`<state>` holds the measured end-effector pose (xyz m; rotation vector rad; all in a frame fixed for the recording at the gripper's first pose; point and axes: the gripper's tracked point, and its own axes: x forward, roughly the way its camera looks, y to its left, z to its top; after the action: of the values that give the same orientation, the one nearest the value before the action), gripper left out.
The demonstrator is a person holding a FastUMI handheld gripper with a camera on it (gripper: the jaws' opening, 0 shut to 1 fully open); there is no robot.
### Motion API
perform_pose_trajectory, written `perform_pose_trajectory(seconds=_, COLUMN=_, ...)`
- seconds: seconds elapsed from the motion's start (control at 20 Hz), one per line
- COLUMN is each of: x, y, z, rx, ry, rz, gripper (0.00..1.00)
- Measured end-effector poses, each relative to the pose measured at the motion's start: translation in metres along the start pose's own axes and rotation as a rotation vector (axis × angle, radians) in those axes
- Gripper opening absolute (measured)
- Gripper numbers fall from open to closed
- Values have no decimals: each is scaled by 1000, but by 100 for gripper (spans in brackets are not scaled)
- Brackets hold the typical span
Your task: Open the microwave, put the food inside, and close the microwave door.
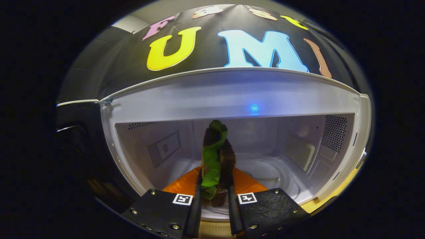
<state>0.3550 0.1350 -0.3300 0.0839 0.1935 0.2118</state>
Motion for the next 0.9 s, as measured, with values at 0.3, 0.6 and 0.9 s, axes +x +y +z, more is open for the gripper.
perform_pose_trajectory(seconds=0.3, x=4, y=-28, z=-7, rx=216, ry=55, rz=-32, gripper=51)
perform_pose_trajectory(seconds=0.6, x=13, y=-47, z=-14, rx=411, ry=99, rz=-26, gripper=72)
perform_pose_trajectory(seconds=0.9, x=1, y=-71, z=-23, rx=443, ry=86, rz=-143, gripper=86)
